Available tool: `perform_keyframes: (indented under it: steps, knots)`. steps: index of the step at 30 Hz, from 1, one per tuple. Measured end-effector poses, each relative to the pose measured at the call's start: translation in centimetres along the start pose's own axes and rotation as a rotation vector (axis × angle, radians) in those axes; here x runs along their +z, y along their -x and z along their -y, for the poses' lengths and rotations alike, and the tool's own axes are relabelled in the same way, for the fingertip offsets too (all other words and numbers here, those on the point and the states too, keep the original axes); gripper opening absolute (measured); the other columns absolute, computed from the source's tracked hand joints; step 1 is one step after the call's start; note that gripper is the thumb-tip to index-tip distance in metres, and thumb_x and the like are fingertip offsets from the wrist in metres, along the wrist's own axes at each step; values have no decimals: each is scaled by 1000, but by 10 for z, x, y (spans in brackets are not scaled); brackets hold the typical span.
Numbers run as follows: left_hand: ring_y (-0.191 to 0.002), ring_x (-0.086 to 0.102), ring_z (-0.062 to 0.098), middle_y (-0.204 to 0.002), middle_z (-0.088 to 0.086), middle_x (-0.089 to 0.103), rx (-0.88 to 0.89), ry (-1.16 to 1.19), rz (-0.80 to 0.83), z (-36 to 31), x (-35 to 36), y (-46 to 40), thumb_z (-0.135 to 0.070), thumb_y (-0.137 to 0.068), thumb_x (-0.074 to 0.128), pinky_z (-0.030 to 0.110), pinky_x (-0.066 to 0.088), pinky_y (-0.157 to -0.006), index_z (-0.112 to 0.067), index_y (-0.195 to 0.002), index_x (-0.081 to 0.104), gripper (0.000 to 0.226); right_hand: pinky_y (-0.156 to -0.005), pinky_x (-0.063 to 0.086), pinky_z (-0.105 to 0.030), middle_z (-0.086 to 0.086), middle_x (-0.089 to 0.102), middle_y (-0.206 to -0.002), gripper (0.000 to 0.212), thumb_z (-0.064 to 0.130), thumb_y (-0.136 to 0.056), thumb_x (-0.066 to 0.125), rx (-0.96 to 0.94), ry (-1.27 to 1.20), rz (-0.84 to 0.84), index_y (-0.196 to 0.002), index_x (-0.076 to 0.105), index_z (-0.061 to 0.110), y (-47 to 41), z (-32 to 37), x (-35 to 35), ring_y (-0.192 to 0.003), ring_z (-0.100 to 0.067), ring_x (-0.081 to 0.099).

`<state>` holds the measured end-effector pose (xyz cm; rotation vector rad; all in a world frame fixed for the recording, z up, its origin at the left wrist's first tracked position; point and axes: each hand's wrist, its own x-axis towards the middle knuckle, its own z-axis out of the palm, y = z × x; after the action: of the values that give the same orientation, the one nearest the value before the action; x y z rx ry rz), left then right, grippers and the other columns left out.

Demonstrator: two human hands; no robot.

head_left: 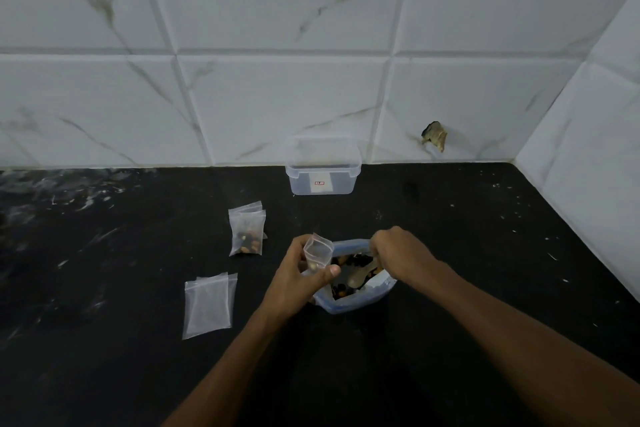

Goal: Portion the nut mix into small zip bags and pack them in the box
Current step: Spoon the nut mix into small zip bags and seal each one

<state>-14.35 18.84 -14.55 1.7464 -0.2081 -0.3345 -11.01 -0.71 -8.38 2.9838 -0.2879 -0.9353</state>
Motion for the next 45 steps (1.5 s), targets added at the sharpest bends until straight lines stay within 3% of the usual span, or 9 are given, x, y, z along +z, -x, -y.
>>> perform_keyframes:
  steps: [4, 9, 17, 23, 27, 30, 36, 42, 45]
  knots:
    - [-115, 60, 12, -125, -8, 58, -24, 34, -5, -1, 1, 1, -50, -71, 77, 38, 54, -93, -45, -120, 47, 58, -82, 56, -29, -7, 68, -101, 18, 10, -91, 60, -106, -323, -68, -108, 67, 8, 3, -13, 21, -89, -17, 66]
    - [-113, 61, 13, -125, -9, 60, -51, 47, 8, 1, 3, 1, -55, -68, 77, 40, 56, -91, -50, -119, 47, 60, -52, 43, -19, -7, 69, -87, 11, 8, -90, 60, 72, -762, 41, -94, 70, 10, 0, -11, 42, -64, -9, 57]
    - [-112, 63, 12, -125, -8, 60, -53, 34, 29, -1, 0, -2, -52, -69, 78, 39, 58, -88, -45, -121, 48, 61, -47, 39, -20, -7, 64, -70, 12, 2, -88, 59, 132, -967, 13, -89, 70, 7, 6, -19, 55, -54, -11, 52]
    - [-116, 60, 14, -125, -9, 59, -47, -19, 8, -5, -2, -3, -55, -67, 80, 42, 56, -92, -47, -121, 48, 63, -54, 43, -21, -10, 67, -81, 8, 7, -90, 61, 162, -1043, 7, -92, 69, 7, 16, -39, 45, -64, -13, 55]
    - [-110, 56, -2, -119, -15, 58, 15, -112, -50, -15, -2, -2, -35, -80, 79, 17, 46, -83, -43, -119, 46, 52, -54, 43, -20, -9, 67, -81, 10, 6, -91, 60, 106, -1122, -31, -93, 70, 6, 35, -57, 24, -61, -10, 54]
    - [-103, 55, -13, -113, -20, 60, 52, -143, -112, -21, 1, -3, -28, -78, 81, 13, 45, -80, -46, -112, 46, 52, -54, 43, -20, -7, 67, -80, 11, 8, -92, 60, 53, -1196, -83, -92, 71, 7, 54, -65, -2, -62, -9, 54]
    - [-111, 56, 2, -119, -14, 60, 99, -245, -160, -25, 14, -12, -38, -71, 84, 29, 51, -92, -35, -124, 47, 65, -54, 45, -20, -6, 70, -83, 10, 12, -91, 62, -87, -1124, -193, -91, 72, 11, 83, -58, -39, -63, -9, 57]
    - [-108, 59, 2, -116, -12, 62, 115, -241, -172, -27, 24, -18, -37, -73, 83, 30, 53, -90, -34, -122, 48, 61, -55, 40, -11, 8, 63, -73, 8, 23, -93, 61, -246, -557, -527, -90, 68, 23, 101, -26, -34, -60, -2, 59]
    - [-105, 61, 2, -113, -12, 63, 113, -216, -163, -27, 25, -17, -35, -74, 83, 26, 53, -87, -34, -119, 47, 57, -72, 50, -22, 5, 62, -89, 9, 23, -96, 55, -352, -331, -608, -98, 64, 22, 108, -11, -26, -77, -5, 57]
